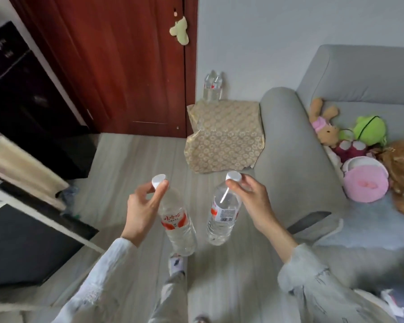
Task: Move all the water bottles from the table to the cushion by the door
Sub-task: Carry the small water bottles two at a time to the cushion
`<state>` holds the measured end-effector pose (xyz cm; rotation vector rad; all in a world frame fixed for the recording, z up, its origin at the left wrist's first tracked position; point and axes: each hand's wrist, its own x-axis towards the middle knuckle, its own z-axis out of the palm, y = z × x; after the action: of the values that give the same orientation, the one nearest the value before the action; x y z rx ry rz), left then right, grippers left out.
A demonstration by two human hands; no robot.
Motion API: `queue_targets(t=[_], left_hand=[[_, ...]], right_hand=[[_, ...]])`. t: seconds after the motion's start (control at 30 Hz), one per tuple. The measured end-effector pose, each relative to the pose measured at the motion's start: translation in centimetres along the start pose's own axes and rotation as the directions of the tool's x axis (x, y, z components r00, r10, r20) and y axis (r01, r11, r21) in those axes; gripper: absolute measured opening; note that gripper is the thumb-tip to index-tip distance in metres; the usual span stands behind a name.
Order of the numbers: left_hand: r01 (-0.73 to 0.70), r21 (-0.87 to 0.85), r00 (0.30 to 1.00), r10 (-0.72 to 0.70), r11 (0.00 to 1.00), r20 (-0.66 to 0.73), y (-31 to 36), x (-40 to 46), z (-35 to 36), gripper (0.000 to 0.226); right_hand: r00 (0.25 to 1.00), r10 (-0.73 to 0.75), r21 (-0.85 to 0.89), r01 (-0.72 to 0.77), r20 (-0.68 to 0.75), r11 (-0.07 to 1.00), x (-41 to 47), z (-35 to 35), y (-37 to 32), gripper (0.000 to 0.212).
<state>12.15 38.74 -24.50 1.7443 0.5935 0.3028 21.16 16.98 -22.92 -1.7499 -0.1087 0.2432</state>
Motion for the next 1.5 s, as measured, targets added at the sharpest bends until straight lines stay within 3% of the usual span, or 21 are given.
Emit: queue_targets(t=[0.33,0.53,0.87,0.97,1.2,1.33,1.5], left_hand=[[-0.081,0.039,0.989,0.075,0.996,0.127,5.0,25.6,7.1,0.027],[-0.083,0.08,0.979,0.067,0.993,0.191,7.9,37.1,12.6,0.032],[-0.01,0.233,0.994,-0.016,0.972,0.111,8.9,54.7,25.1,0.022],[0.023,0.304,0.994,-0.055,0.952,0.098,10.3,60.0,29.3,0.033],[0.06,0.394,0.967,-0.152,0.917,0.205,12.2,70.6,37.5,0.038],[0.031,0.434,0.925,-0.19,0.9,0.328,11.9,76.7,42.0,0.04],[-0.034,0.535,0.889,-0.218,0.844,0.402,10.3,82.8,46.3,0.046]], right_hand=[[0.995,0.0,-0.002,0.0,-0.102,1.0,23.8,0.4,-2.4,0.023],[0.99,0.026,0.001,-0.026,-0.14,1.0,35.6,-1.1,-3.4,0.014],[0.997,0.065,-0.094,-0.069,-0.047,0.993,59.1,-6.0,0.4,0.025],[0.995,0.095,-0.152,-0.091,0.019,0.984,66.0,-8.1,0.5,0.031],[0.975,0.202,-0.208,-0.179,0.094,0.962,78.9,-11.5,1.6,0.037],[0.969,0.222,-0.247,-0.19,0.108,0.95,84.2,-11.7,3.6,0.021],[0.954,0.283,-0.321,-0.239,0.098,0.916,89.4,-11.3,7.1,0.041]])
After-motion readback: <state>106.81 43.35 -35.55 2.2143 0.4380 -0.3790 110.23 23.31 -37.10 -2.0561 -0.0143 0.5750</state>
